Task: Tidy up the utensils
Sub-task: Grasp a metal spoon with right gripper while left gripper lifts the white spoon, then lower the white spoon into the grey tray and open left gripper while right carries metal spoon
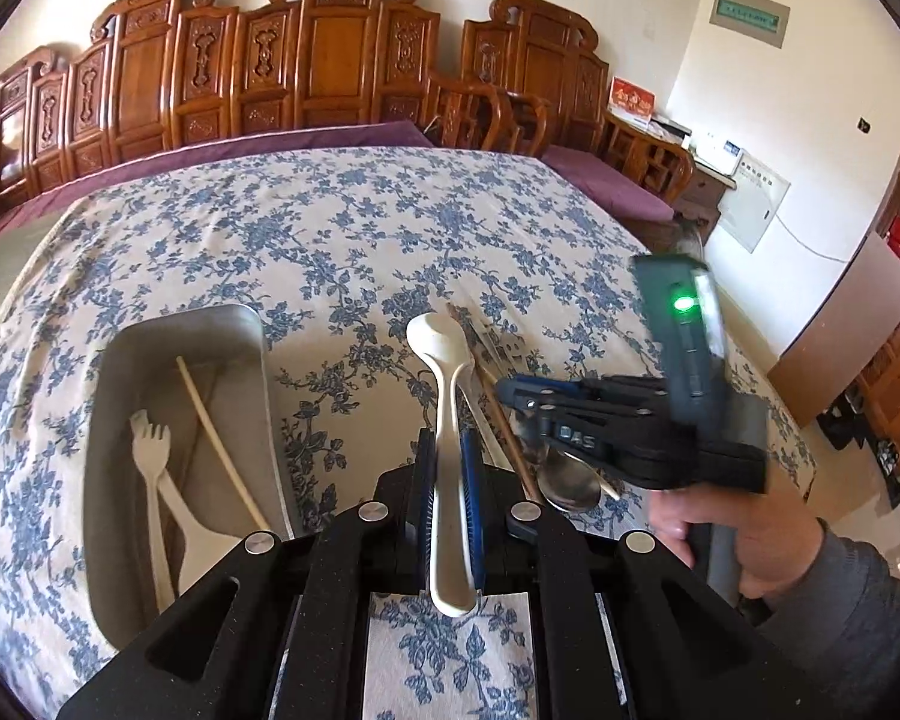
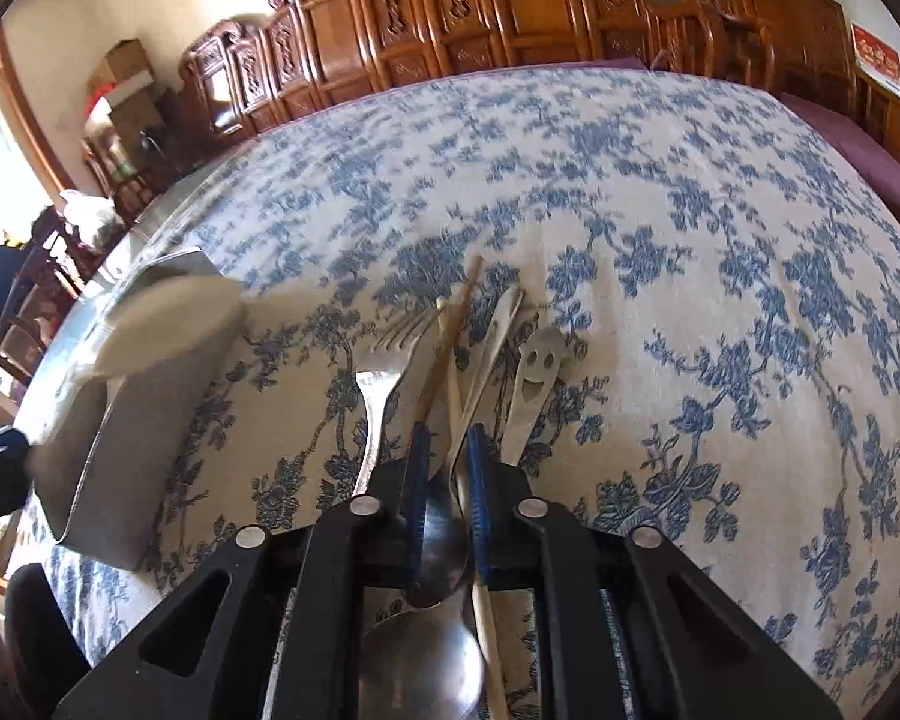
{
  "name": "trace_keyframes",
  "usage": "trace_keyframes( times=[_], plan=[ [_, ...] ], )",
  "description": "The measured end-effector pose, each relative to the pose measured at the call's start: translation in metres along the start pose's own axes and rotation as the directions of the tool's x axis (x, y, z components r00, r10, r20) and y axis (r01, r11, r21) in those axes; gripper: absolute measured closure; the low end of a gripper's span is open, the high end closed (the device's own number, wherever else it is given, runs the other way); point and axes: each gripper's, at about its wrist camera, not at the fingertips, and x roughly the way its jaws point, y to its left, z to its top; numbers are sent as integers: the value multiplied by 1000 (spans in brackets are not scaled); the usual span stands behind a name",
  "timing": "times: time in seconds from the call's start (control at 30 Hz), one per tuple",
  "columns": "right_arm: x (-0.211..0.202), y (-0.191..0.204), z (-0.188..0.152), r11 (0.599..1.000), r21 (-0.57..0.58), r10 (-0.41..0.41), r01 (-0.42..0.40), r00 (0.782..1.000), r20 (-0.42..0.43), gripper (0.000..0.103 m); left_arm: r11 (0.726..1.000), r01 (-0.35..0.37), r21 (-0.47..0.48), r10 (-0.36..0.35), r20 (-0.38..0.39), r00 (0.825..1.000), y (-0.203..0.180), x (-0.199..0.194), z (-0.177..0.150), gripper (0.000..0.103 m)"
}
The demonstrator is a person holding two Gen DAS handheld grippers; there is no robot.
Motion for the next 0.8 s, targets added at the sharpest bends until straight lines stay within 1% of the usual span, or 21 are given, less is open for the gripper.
trace_keyframes(
  times=[0.1,0.17,0.3,0.37,0.47,0.5,0.67,0.8],
  plan=[
    [2,1,2,999,14,-36,36,999,-17,89,1000,-1,-2,1,16,1000,2,-11,-1,95],
    [5,0,5,998,22,-52,53,998,-25,92,1000,0,-7,0,24,1000,3,-18,-3,95],
    [8,0,9,996,34,-76,78,996,-49,93,1000,-1,-15,1,38,999,4,-30,-4,95],
    [8,1,11,996,38,-82,84,995,-59,93,1000,-3,-16,4,46,999,5,-36,-5,95],
    [8,1,12,995,48,-80,83,995,-65,97,1000,-10,-21,11,60,998,8,-44,-5,95],
    [6,2,12,995,44,-84,87,995,-61,99,1000,-14,-23,15,64,998,9,-47,-5,95],
    [-12,5,12,996,40,-82,84,996,-35,99,999,-28,-36,30,72,997,15,-56,-10,95],
    [-32,10,15,997,32,-67,67,998,-4,99,998,-44,-46,48,79,996,22,-62,-13,95]
  ],
)
